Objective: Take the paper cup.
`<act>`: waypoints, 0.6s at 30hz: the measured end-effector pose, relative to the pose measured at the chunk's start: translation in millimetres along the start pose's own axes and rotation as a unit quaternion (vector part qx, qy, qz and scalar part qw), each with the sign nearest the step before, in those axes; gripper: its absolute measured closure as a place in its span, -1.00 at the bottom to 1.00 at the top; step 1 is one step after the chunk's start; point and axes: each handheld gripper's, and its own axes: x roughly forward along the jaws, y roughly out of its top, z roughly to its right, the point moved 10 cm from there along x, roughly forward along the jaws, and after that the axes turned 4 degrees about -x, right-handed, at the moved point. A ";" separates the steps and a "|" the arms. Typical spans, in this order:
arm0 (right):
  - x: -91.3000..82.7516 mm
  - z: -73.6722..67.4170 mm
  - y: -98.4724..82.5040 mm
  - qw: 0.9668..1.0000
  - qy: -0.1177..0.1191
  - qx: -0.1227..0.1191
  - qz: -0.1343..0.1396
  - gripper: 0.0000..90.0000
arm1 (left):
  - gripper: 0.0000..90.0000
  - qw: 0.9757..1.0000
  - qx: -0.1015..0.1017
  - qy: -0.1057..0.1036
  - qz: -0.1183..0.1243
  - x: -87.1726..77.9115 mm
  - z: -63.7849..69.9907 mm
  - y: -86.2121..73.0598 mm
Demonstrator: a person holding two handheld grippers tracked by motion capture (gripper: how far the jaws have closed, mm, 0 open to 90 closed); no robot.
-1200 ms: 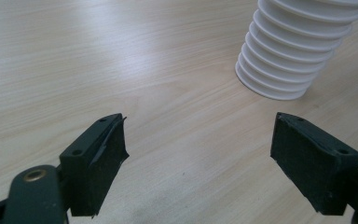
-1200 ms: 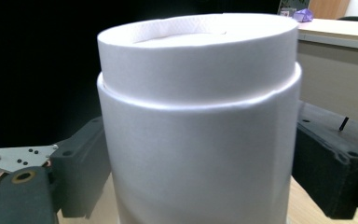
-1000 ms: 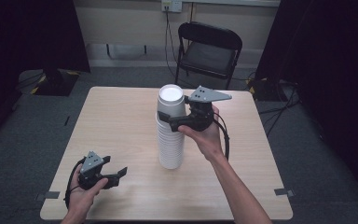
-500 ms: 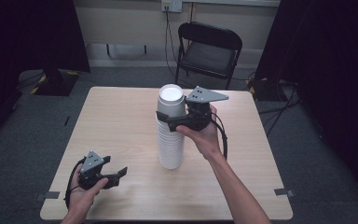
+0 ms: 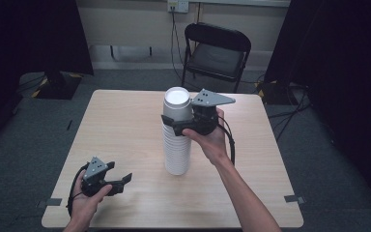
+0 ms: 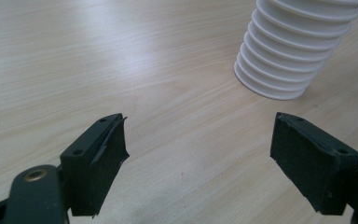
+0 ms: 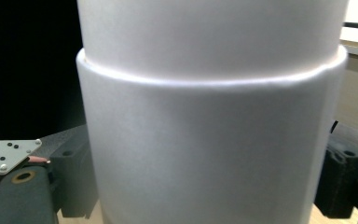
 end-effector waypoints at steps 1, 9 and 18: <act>0.0 0.0 0.0 1.000 0.000 0.000 0.000 -0.69 | -0.60 1.000 0.000 0.000 0.000 0.0 0.0 0.0; -2.3 1.5 9.3 1.000 -0.001 0.000 0.011 -0.68 | -0.60 1.000 0.001 -0.001 -0.001 0.1 0.1 -0.2; -5.6 3.5 24.6 1.000 -0.004 0.001 0.031 -0.67 | -0.60 1.000 0.000 -0.001 -0.001 0.7 0.8 -0.5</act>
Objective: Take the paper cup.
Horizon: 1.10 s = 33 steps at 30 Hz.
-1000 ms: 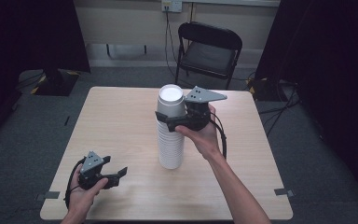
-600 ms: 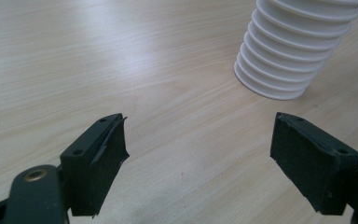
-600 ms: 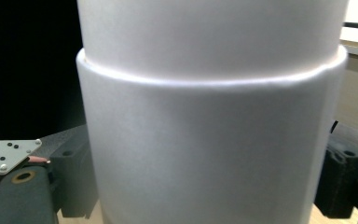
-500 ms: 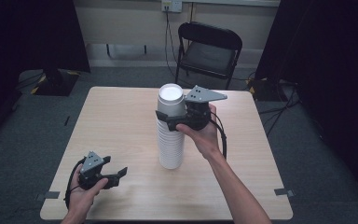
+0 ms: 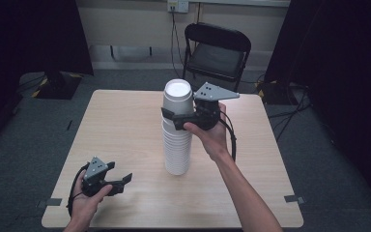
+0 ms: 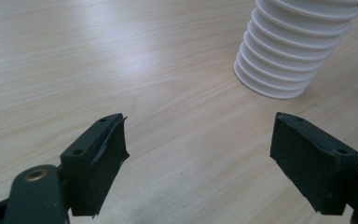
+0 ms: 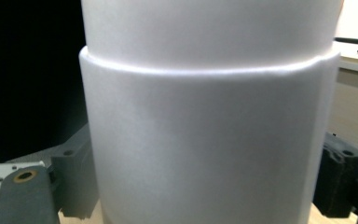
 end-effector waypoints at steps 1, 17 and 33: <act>-0.7 1.2 4.1 1.000 -0.002 0.002 0.003 -0.67 | -0.60 1.000 0.000 0.000 0.000 0.1 -0.1 0.0; -19.9 4.4 46.6 0.999 -0.008 0.006 0.052 -0.66 | -0.60 1.000 -0.003 0.002 0.001 1.3 0.1 0.1; -56.4 12.2 59.8 0.997 -0.029 0.005 0.071 -0.65 | -0.60 1.000 0.007 0.004 0.001 1.9 0.7 0.2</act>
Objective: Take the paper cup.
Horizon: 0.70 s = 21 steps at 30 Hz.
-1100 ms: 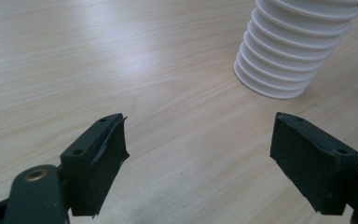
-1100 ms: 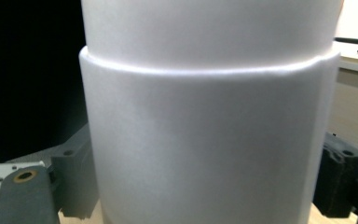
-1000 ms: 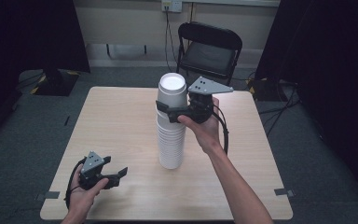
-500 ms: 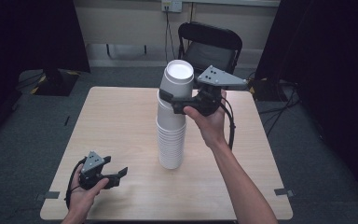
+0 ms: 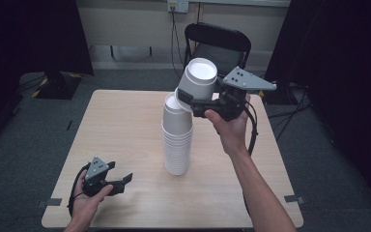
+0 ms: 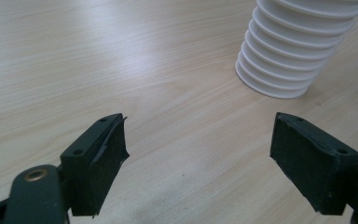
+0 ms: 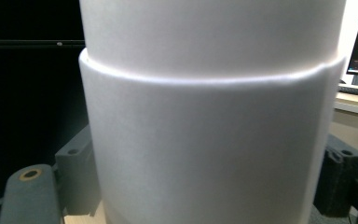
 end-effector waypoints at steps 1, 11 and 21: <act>-4.4 3.4 -2.0 1.000 -0.006 -0.001 -0.003 -0.65 | -0.60 1.000 0.000 0.000 0.001 0.3 0.4 0.0; -26.1 15.4 -10.4 1.000 -0.025 0.009 -0.005 -0.65 | -0.60 1.000 0.011 0.001 0.004 0.7 1.7 0.4; -51.6 25.2 -44.9 0.998 -0.047 0.034 -0.028 -0.65 | -0.60 0.999 0.027 -0.017 0.021 1.2 11.7 4.3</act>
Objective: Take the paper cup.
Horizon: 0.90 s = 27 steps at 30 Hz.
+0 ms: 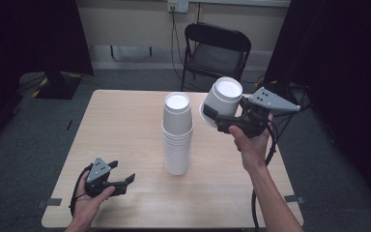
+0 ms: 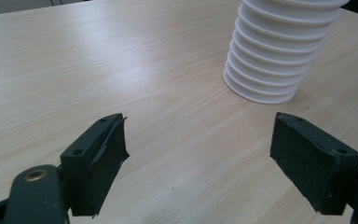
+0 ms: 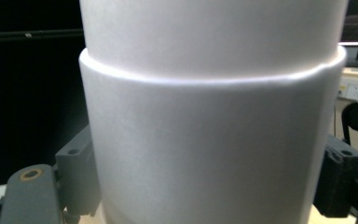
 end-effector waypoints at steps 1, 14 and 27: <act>-1.8 0.6 -3.9 1.000 -0.002 0.003 -0.005 -0.65 | -0.60 1.000 0.002 -0.004 -0.001 0.0 2.0 0.2; -18.5 5.9 -63.3 0.998 -0.010 0.050 -0.038 -0.65 | -0.59 0.999 -0.009 -0.039 -0.003 4.0 19.1 2.9; -31.2 6.3 -112.2 0.994 -0.016 0.088 -0.069 -0.65 | -0.58 0.998 0.028 -0.047 0.017 3.5 34.4 13.0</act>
